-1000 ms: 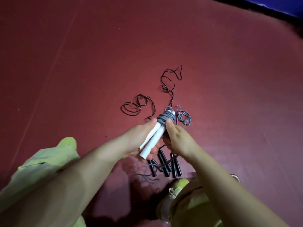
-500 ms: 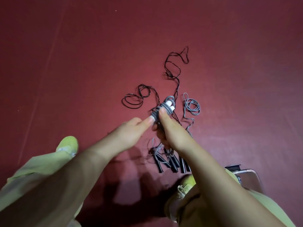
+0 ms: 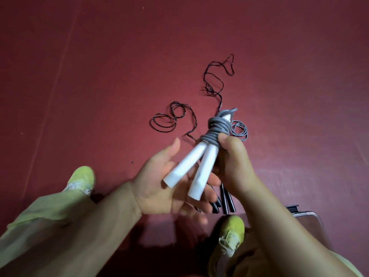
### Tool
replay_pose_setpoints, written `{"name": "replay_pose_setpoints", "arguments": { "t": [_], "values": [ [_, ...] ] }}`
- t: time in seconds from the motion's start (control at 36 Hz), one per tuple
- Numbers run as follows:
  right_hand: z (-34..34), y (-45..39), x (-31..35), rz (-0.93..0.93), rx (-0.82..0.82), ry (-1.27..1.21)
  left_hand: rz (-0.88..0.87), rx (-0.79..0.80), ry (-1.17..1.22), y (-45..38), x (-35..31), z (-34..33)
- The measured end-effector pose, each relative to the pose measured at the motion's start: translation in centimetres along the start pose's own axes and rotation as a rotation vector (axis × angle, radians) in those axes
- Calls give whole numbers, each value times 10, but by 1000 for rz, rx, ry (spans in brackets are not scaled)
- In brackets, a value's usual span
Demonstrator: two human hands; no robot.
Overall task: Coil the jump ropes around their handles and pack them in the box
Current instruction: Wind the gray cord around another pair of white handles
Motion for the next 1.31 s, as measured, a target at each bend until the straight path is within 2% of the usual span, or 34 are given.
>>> {"name": "replay_pose_setpoints", "arguments": {
  "t": [0.08, 0.17, 0.22, 0.36, 0.47, 0.64, 0.83, 0.94, 1.03, 1.19, 1.31],
  "values": [
    [-1, -7, -6, -30, 25, 37, -13, 132, 118, 1, 2, 1],
    [2, -13, -14, -66, 42, 174, 20, 129, 200, 6, 0, 11],
    [1, -16, -14, -68, 71, 225, 53, 24, 188, 9, -3, 18],
    [0, -17, -11, -66, 92, 394, 94, -371, 91, 14, -6, 30],
    [2, -20, -20, -115, 92, 467, 82, -497, 45, 21, -4, 35],
    [4, -23, -30, -146, 22, 702, 48, -677, -269, 33, -6, 45],
    [1, -25, -42, -168, -72, 699, -20, -941, -606, 41, -15, 48],
    [-2, -26, -45, -183, -50, 641, -26, -1060, -805, 48, -21, 56],
    [-5, -26, -47, -239, -17, 570, 32, -1158, -975, 52, -23, 62],
    [-9, -25, -46, -274, -14, 468, 114, -1210, -1139, 49, -24, 60],
    [-7, -25, -43, -247, -47, 451, 73, -1222, -1286, 47, -30, 56]
  ]
}}
Point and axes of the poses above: each hand's wrist, its own y-axis away from the middle knuckle, its own z-axis out of the back of the hand, x = y × z, the point moved 5 cm from there along -y, towards the middle knuckle, and after that the axes turned 2 degrees about -y, right-handed, at the moved point
